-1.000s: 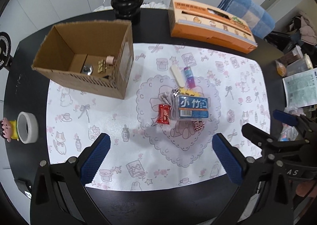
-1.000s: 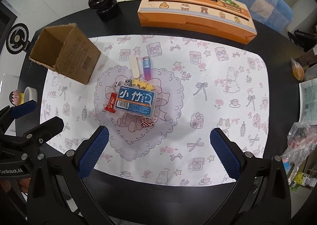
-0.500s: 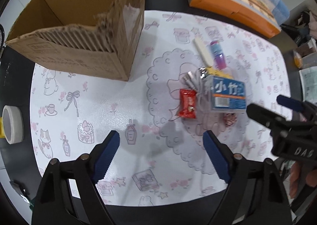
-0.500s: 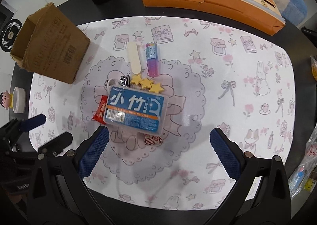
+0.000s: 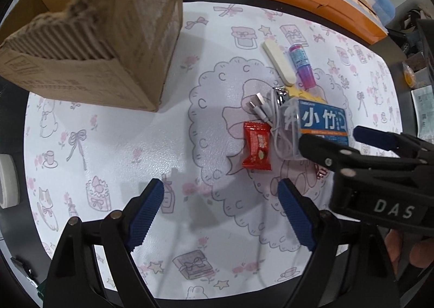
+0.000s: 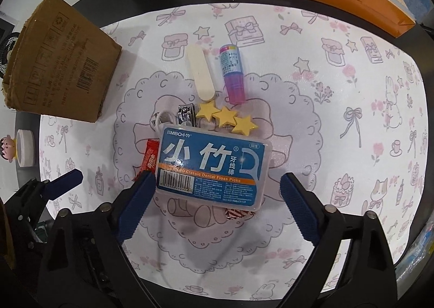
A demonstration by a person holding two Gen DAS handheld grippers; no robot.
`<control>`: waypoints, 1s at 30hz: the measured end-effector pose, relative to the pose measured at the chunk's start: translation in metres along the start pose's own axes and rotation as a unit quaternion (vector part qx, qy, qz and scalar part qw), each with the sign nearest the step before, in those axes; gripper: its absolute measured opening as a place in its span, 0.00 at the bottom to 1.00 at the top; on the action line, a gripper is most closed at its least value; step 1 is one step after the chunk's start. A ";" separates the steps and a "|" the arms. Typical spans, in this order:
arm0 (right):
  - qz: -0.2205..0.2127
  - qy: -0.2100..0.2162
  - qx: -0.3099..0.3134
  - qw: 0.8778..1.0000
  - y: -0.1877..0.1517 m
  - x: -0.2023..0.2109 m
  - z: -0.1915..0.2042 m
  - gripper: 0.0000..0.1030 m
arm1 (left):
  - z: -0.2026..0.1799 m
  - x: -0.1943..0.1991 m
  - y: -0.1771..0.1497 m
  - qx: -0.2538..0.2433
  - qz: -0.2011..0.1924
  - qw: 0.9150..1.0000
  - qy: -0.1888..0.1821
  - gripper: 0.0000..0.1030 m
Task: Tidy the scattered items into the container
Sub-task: 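Close the right gripper on the floss box and lift while the left tool approaches the red candy packet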
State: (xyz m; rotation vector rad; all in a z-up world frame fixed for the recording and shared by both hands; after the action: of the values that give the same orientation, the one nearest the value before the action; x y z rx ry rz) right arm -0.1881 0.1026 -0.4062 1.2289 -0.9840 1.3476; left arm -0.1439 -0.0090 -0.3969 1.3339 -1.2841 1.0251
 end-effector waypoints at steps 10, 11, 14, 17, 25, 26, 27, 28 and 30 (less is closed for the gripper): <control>0.005 0.005 -0.001 1.000 -0.001 -0.011 0.002 0.86 | -0.003 -0.007 0.010 0.000 -0.002 1.000 -0.003 0.82; 0.004 0.004 0.000 1.000 -0.002 -0.011 0.001 0.86 | -0.005 -0.008 0.011 -0.002 -0.001 1.000 -0.002 0.82; 0.000 0.000 -0.004 1.000 -0.004 -0.006 -0.010 0.86 | -0.012 -0.012 0.014 -0.007 -0.001 1.000 -0.004 0.82; -0.004 -0.006 -0.013 1.000 -0.005 -0.002 -0.023 0.85 | -0.020 -0.017 0.018 -0.010 0.000 1.000 -0.009 0.82; -0.010 -0.017 -0.039 0.999 -0.011 0.004 -0.066 0.85 | -0.039 -0.029 0.027 -0.024 0.004 1.000 -0.013 0.82; -0.011 -0.018 -0.043 0.999 -0.013 0.004 -0.072 0.85 | -0.041 -0.030 0.028 -0.024 0.005 1.000 -0.013 0.82; -0.012 -0.019 -0.044 0.999 -0.014 0.005 -0.076 0.85 | -0.042 -0.031 0.029 -0.024 0.005 1.000 -0.014 0.82; -0.012 -0.020 -0.045 0.999 -0.016 0.005 -0.080 0.85 | -0.043 -0.032 0.030 -0.024 0.005 1.000 -0.014 0.82; -0.012 -0.021 -0.047 0.999 -0.019 0.006 -0.086 0.85 | -0.044 -0.034 0.032 -0.023 0.006 1.000 -0.014 0.82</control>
State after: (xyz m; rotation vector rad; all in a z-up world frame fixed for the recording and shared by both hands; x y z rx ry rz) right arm -0.1822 0.1903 -0.4139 1.1981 -1.0469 1.2470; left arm -0.1763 0.0415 -0.4200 1.3116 -1.3297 0.9828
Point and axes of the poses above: each gripper's, at about its wrist camera, not at the fingertips, and x roughly against the way its jaws point, z to its left, y to its top, the point moved 9 cm from there along -x, roughly the way its jaws point
